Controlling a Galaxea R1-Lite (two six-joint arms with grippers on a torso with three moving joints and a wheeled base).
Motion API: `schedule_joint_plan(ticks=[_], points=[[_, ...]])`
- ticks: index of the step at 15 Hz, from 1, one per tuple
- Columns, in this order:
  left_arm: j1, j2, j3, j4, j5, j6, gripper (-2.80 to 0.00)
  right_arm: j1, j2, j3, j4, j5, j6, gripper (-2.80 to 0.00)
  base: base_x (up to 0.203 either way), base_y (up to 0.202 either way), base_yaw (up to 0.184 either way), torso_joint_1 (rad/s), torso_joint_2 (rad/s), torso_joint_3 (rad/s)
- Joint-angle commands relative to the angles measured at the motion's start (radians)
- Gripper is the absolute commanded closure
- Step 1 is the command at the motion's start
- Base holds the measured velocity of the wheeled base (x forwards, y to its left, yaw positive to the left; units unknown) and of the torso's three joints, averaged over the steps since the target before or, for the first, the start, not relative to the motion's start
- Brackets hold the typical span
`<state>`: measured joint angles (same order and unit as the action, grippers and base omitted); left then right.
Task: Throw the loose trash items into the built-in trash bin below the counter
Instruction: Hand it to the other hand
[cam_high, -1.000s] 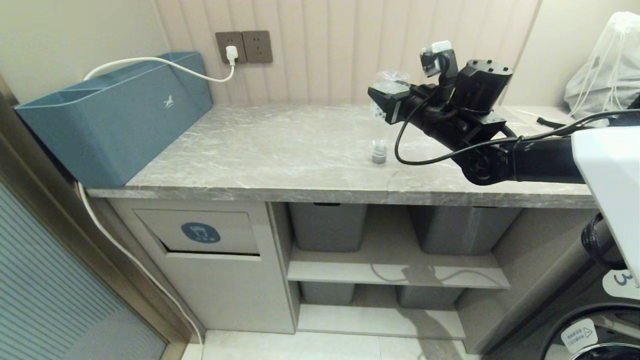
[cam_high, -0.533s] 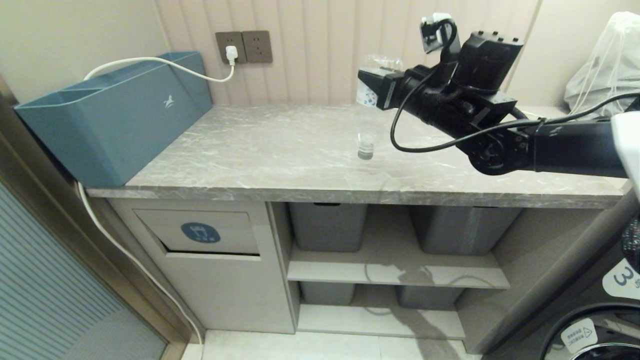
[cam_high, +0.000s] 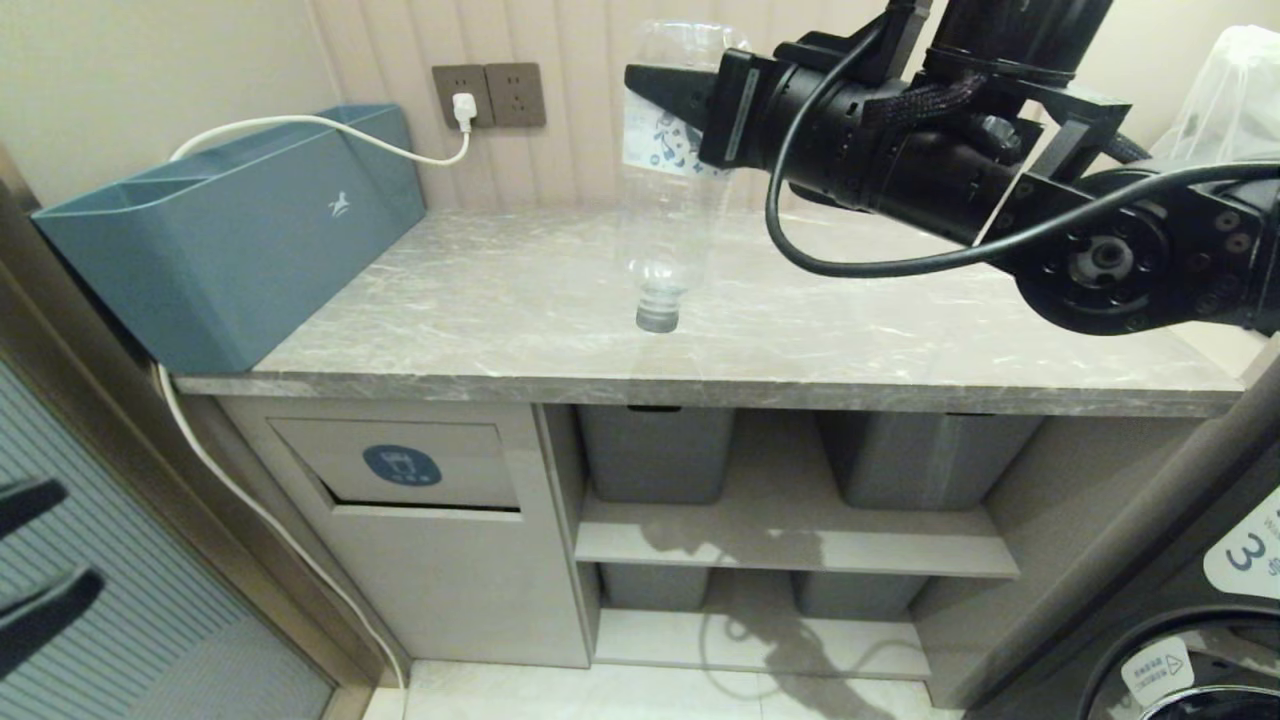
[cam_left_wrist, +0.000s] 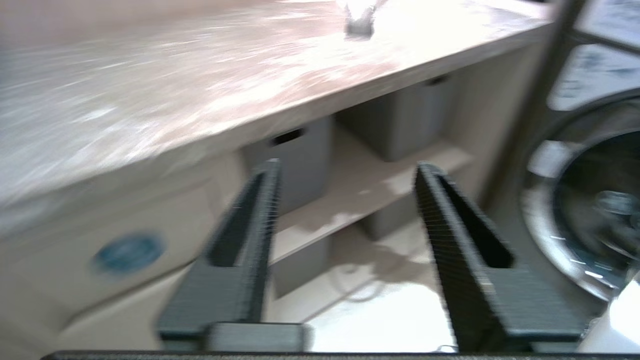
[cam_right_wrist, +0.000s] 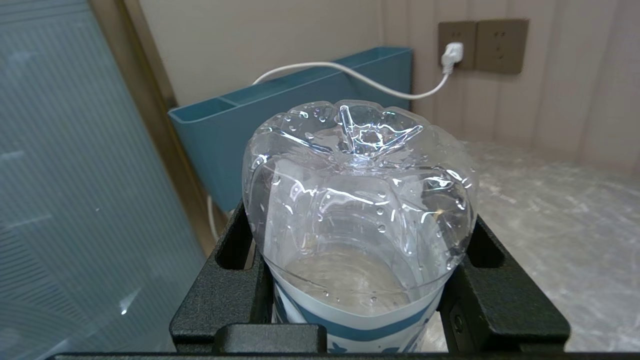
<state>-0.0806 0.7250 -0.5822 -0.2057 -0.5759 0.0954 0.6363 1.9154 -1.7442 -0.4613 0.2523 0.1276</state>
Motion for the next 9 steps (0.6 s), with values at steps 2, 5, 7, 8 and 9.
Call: schedule_joint_plan(ticks=[2,5,7,8,9], points=[[-0.056,0.422,-0.119,-0.14,-0.05,0.002,-2.8,0.03,-0.026,0.02,-0.002,0.001,-0.002,0.0,0.0,0.0,0.0,0.0,0.0,0.0],[-0.185,0.672,-0.238,-0.261,-0.09,0.021,-2.8,0.057,-0.034,0.034,-0.004,0.002,-0.003,0.0,0.0,0.0,0.0,0.0,0.0,0.0],[-0.266,0.771,-0.31,-0.294,-0.102,0.039,-2.8,0.088,-0.042,0.045,-0.002,0.002,-0.003,0.0,0.0,0.0,0.0,0.0,0.0,0.0],[-0.296,0.801,-0.348,-0.3,-0.103,0.044,-2.8,0.096,-0.045,0.054,-0.003,0.002,-0.003,0.0,0.0,0.0,0.0,0.0,0.0,0.0],[-0.317,0.822,-0.374,-0.304,-0.102,0.048,-2.8,0.103,-0.046,0.058,-0.004,0.002,-0.003,0.0,0.0,0.0,0.0,0.0,0.0,0.0]])
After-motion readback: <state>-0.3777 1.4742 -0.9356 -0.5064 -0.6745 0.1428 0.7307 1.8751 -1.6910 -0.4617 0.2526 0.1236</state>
